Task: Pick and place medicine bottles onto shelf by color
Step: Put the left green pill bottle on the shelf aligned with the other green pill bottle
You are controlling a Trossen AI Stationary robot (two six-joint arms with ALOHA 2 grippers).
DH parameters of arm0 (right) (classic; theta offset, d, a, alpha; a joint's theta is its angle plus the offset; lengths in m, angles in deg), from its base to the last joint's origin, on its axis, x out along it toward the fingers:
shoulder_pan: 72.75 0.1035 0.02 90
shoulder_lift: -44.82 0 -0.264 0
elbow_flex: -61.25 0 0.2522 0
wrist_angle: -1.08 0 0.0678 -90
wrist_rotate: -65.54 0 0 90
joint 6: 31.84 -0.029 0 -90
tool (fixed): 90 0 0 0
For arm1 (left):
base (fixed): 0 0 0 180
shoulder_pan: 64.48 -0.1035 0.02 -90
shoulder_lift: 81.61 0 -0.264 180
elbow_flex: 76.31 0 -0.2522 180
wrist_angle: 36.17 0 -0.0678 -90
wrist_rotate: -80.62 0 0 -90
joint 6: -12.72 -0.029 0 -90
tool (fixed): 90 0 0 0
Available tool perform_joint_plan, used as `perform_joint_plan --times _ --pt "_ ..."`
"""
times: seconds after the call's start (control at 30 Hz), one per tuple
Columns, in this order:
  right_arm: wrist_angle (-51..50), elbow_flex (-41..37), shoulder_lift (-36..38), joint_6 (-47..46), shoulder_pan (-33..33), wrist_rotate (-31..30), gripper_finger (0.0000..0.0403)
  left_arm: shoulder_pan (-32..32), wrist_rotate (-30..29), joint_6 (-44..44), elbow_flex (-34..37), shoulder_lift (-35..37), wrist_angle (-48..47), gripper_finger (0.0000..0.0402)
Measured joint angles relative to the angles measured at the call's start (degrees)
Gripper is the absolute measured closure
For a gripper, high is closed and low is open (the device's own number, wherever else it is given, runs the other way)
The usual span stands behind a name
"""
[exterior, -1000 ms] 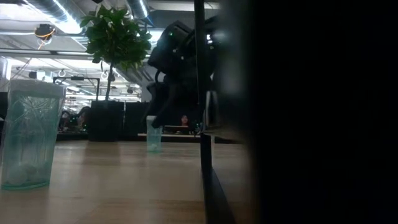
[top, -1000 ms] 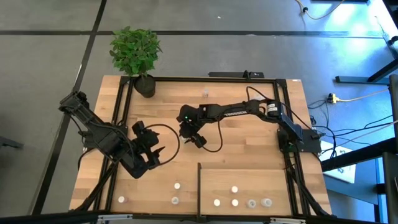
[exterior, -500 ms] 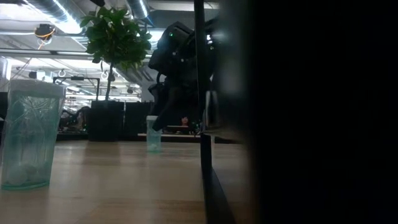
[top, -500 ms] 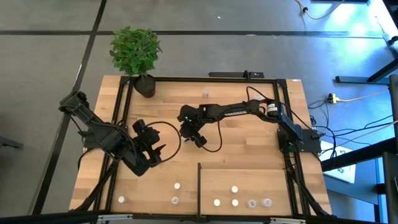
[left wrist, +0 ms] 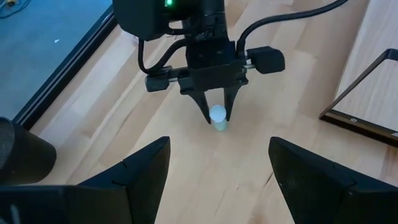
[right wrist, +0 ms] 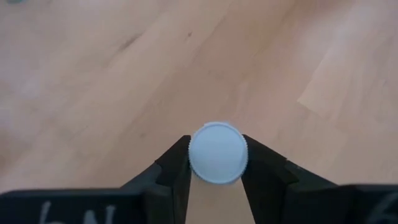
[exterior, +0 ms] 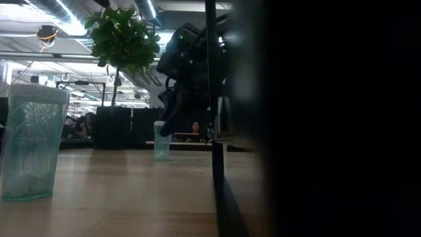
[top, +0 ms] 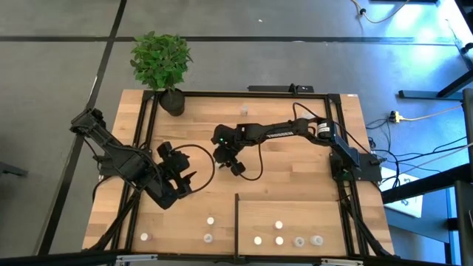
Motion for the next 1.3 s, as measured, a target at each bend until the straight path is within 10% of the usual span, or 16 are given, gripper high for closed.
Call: perform_joint_plan --times 0.4,1.3 --pt "-1.3 0.0 4.6 -3.2 -1.4 0.4 0.0277 0.0 0.3 0.0 0.0 0.0 -0.3 0.0135" --pt "-26.2 0.1 28.4 -31.5 13.2 -28.1 0.0277 3.5 0.1 -0.5 0.1 0.0 -0.6 0.0135"
